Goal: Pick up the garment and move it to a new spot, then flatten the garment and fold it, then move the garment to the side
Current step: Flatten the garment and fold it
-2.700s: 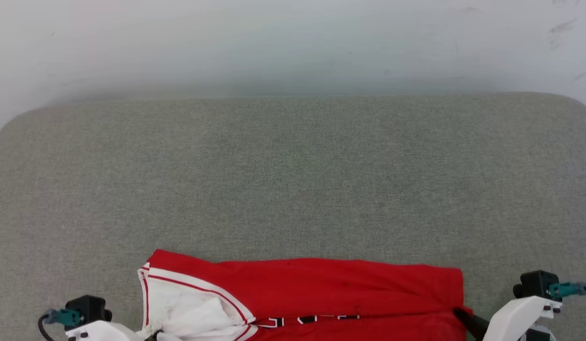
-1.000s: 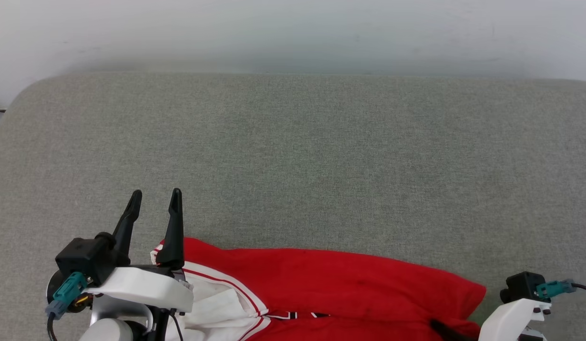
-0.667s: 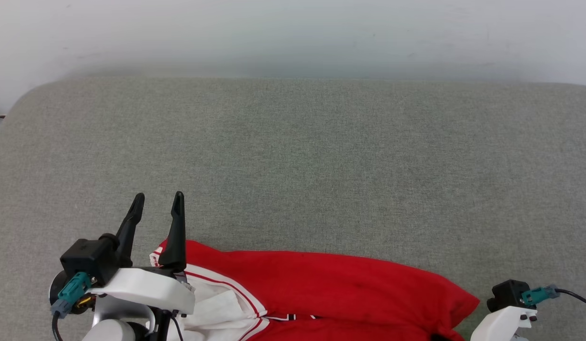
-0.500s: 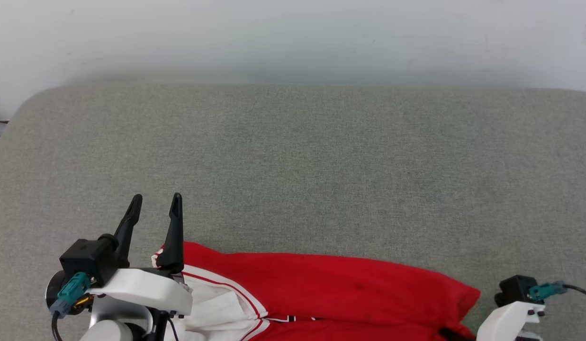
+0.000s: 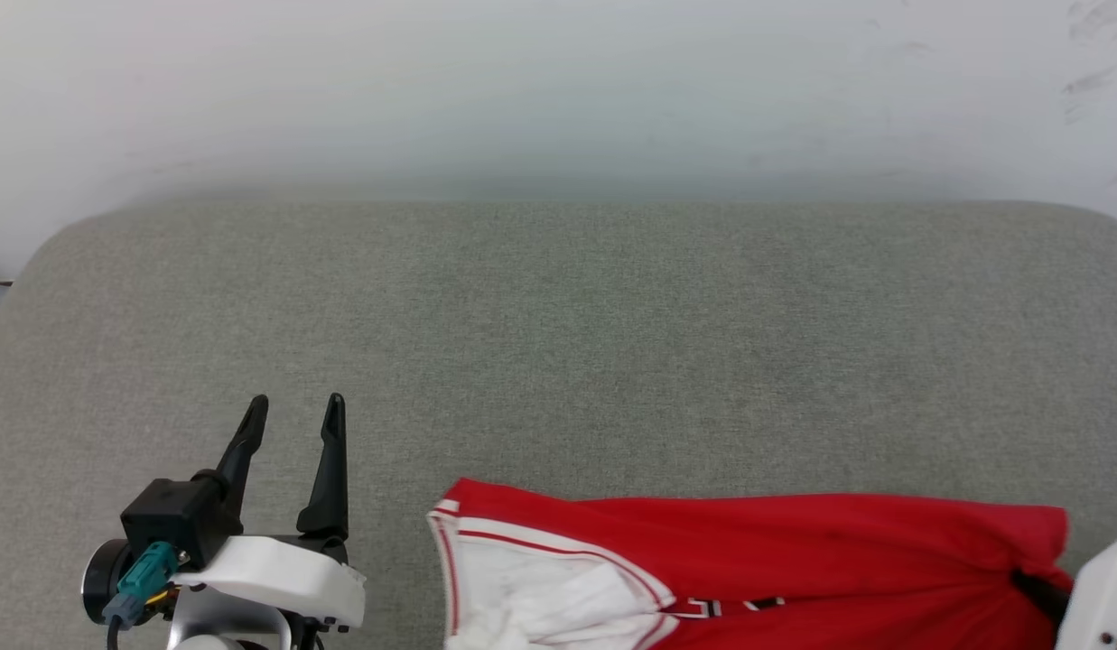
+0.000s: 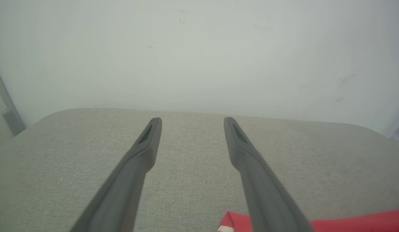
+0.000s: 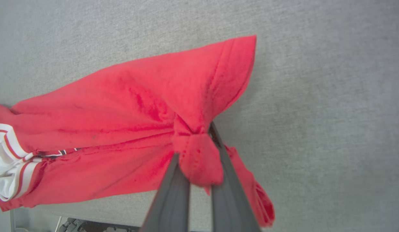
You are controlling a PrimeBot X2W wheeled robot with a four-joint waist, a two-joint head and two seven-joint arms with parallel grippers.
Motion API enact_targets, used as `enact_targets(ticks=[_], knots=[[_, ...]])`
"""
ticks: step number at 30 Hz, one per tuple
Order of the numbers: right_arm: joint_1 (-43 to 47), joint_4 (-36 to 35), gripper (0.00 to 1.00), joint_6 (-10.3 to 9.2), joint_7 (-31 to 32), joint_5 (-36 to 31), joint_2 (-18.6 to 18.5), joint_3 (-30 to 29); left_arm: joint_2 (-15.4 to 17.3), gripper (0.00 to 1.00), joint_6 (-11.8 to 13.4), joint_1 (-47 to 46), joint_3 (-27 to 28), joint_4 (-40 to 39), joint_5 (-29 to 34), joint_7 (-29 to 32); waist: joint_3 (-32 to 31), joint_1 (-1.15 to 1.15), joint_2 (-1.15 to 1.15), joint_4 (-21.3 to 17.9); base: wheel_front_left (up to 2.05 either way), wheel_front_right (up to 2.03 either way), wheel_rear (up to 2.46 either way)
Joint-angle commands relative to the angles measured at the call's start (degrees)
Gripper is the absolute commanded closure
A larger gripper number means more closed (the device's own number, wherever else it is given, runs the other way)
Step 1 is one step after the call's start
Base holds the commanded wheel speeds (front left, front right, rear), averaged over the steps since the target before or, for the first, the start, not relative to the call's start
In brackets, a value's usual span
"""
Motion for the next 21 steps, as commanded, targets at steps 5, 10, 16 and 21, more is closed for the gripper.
enact_targets(ticks=[5,10,16,21], knots=[[-1.02,-0.56,1.00,-0.09,3.10,0.36,-0.06,-3.97,0.28,0.00,0.54,1.06,-0.11,-0.28,0.35,0.09,-0.42,0.00,0.00,-0.72,0.00,0.00,0.00],[-2.07,-2.45,1.00,-0.08,9.05,10.95,5.67,-3.36,0.51,0.00,0.85,1.19,-0.15,-0.43,0.39,0.21,-0.78,0.00,0.00,-1.14,0.00,0.00,0.00],[-1.05,-3.82,1.00,-0.08,17.96,26.28,9.58,-0.38,0.79,0.00,0.85,0.84,-0.39,-0.64,0.44,0.56,-1.35,0.00,0.00,-0.51,0.00,0.00,0.00],[-0.01,-1.39,1.00,-0.08,17.44,40.02,9.72,6.36,0.89,0.00,0.12,-0.40,-0.90,-0.88,0.37,1.00,-0.86,0.00,0.00,1.06,0.00,0.00,0.00]])
